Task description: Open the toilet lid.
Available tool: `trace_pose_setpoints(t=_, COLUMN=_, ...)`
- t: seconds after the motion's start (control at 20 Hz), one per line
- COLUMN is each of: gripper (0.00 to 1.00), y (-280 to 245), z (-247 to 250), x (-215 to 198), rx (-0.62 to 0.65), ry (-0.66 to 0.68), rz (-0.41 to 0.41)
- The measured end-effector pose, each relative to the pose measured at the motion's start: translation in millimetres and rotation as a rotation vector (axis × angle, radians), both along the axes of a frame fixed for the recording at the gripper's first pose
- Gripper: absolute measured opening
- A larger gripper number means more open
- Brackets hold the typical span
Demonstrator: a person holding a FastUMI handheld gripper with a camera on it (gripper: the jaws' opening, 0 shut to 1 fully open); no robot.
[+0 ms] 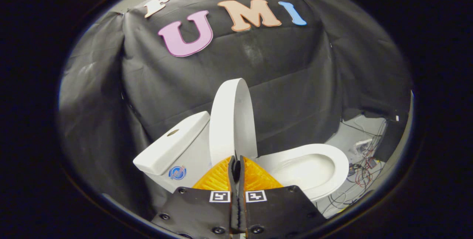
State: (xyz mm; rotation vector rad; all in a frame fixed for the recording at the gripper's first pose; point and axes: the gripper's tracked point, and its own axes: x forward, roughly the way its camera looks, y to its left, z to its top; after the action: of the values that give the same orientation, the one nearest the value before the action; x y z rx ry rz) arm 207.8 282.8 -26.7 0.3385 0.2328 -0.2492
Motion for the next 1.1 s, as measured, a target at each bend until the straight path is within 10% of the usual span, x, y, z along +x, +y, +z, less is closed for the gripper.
trace_pose_setpoints(t=1.1, gripper=0.05, y=77, z=8, x=30, rx=-0.222, ry=-0.004, rz=0.104)
